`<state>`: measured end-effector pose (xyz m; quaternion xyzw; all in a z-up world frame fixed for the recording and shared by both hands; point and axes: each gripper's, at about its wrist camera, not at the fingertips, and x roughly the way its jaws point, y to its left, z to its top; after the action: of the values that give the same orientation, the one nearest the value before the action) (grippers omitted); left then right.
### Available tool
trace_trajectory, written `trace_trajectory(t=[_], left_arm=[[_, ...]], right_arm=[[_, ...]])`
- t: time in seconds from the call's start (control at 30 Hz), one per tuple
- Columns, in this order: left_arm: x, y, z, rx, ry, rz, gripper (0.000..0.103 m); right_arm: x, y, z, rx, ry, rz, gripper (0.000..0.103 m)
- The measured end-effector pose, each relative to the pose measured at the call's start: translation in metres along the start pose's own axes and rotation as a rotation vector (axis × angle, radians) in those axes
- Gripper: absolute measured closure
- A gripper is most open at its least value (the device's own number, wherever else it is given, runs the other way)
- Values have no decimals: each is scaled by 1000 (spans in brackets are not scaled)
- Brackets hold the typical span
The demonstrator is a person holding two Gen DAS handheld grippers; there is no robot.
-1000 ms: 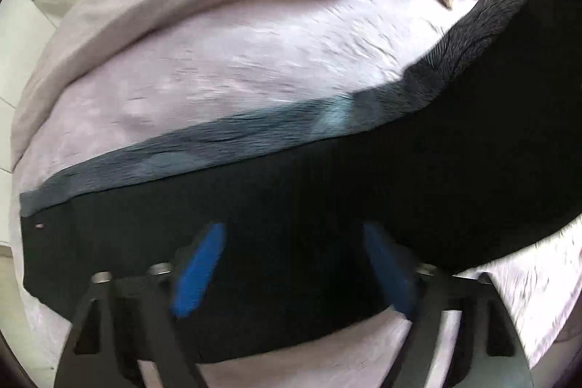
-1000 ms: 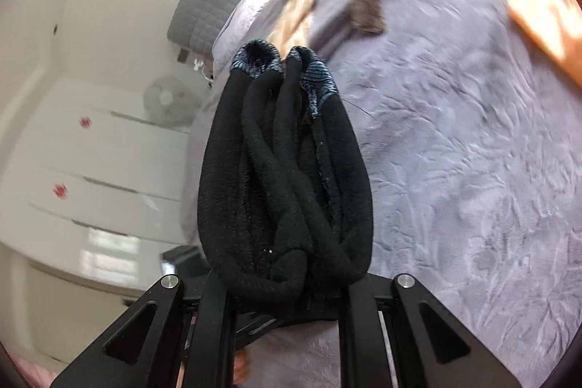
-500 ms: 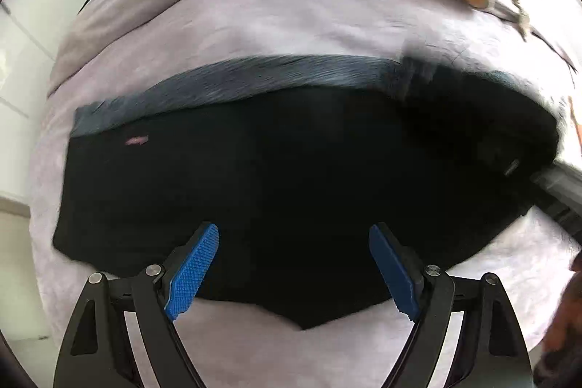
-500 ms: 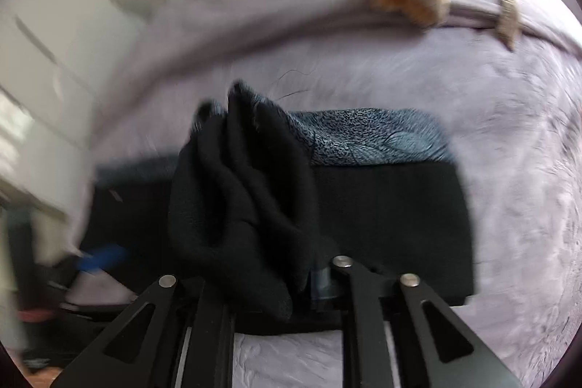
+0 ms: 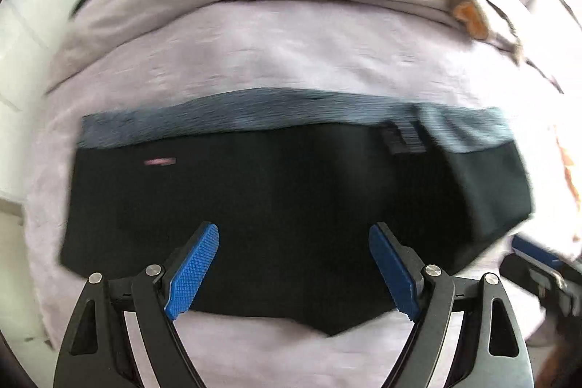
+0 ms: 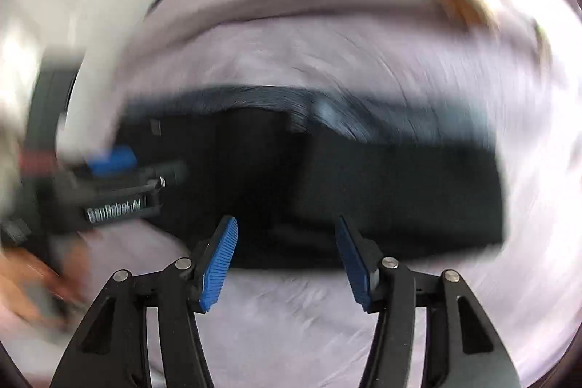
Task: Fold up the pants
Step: 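Fold the lifted leg end over the trousers with the right gripper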
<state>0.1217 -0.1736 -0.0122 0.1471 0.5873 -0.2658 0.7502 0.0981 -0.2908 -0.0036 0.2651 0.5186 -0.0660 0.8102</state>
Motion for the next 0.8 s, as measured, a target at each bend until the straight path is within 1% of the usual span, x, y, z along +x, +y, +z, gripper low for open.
trace_trajectory(t=[0.03,0.07,0.1,0.17,0.2,0.23,0.27,0.3,0.33,0.37,0.4,0.43,0.47,0.5,0.53,0.57,0.6,0.63,0.7,0.73,0.77,0.8], left_arm=[[0,-10,2,4,9,-40,17],[3,-22,6,2,25,-91,17],[4,-30,9,-1,35,-121,17],[10,-49,17,-6,54,-173,17],[10,-58,19,-1,58,-183,17],[13,-64,21,8,63,-186,17],[18,-74,23,29,78,-183,17],[22,-80,22,47,96,-179,17],[30,-87,21,64,122,-170,22],[40,-91,20,75,144,-154,29],[47,-93,19,81,162,-151,45],[55,-94,18,80,180,-136,45],[56,-93,18,75,178,-133,47],[53,-93,17,74,166,-133,51],[46,-92,17,81,147,-132,53],[38,-91,15,92,125,-127,53],[32,-89,13,104,103,-119,53],[28,-87,9,115,90,-104,53],[35,-82,1,118,102,-80,52],[40,-80,-3,115,113,-78,52],[45,-78,-7,109,107,-83,52],[48,-77,-9,105,95,-76,44]], right_arm=[[-2,-39,-4,188,7,96,42],[-1,-68,-9,316,18,140,42],[1,-87,-11,411,19,171,42],[1,-121,-18,545,-11,247,42],[1,-135,-21,597,-38,298,42],[1,-141,-22,623,-53,330,42],[4,-149,-23,664,-68,382,42],[8,-155,-23,694,-70,413,42],[12,-159,-24,724,-68,429,42],[22,-166,-27,777,-59,445,42],[26,-173,-30,815,-50,458,44],[33,-178,-34,860,-44,471,62],[41,-186,-36,900,-34,484,79],[49,-183,-38,921,-17,489,97],[51,-185,-39,942,-8,497,98],[47,-183,-38,930,-21,509,98],[42,-180,-32,891,-29,514,98],[35,-171,-27,824,-25,510,98],[34,-156,-23,743,11,476,98],[38,-151,-23,722,28,457,98],[44,-150,-25,711,45,434,98],[52,-150,-26,702,58,402,98]])
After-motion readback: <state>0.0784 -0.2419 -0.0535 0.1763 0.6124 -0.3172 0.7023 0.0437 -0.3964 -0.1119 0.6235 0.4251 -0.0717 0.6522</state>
